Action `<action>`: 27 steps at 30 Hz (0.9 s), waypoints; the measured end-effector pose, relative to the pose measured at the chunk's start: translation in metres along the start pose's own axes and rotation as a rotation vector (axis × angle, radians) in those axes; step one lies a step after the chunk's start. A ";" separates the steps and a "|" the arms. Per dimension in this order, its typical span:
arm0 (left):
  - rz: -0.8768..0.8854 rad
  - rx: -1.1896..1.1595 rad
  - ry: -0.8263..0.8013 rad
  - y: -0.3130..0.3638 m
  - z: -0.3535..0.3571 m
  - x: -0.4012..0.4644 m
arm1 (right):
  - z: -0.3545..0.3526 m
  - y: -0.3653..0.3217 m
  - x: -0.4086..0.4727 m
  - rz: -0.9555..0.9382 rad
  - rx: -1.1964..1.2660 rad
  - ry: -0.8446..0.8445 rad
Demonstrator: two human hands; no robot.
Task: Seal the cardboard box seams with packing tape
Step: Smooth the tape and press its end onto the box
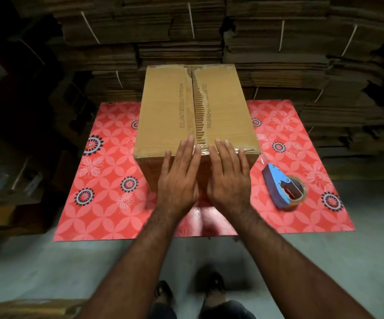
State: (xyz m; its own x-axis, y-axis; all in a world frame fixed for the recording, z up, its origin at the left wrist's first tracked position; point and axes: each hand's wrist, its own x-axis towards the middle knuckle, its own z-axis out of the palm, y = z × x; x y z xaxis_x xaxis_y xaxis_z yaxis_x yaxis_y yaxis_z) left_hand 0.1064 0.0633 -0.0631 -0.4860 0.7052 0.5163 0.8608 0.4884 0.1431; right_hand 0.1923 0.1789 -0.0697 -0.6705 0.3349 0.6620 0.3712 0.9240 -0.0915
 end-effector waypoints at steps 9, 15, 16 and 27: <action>0.105 -0.128 0.046 -0.018 0.025 0.026 | 0.031 0.033 0.015 -0.113 0.014 -0.040; 0.149 -0.149 0.012 -0.018 0.017 0.023 | 0.018 0.043 0.013 -0.169 0.176 -0.062; 0.134 -0.160 0.013 -0.015 0.016 0.025 | 0.015 0.046 0.015 -0.162 0.205 -0.063; 0.181 -0.036 -0.044 -0.011 0.015 0.029 | 0.017 0.060 0.008 -0.143 -0.005 -0.144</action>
State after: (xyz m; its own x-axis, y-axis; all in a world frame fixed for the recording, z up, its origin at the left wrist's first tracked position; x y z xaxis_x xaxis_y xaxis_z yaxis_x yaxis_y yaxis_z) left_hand 0.0809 0.0860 -0.0629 -0.3284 0.8020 0.4990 0.9391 0.3339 0.0815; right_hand 0.1983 0.2404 -0.0823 -0.8013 0.2231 0.5552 0.2682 0.9634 0.0001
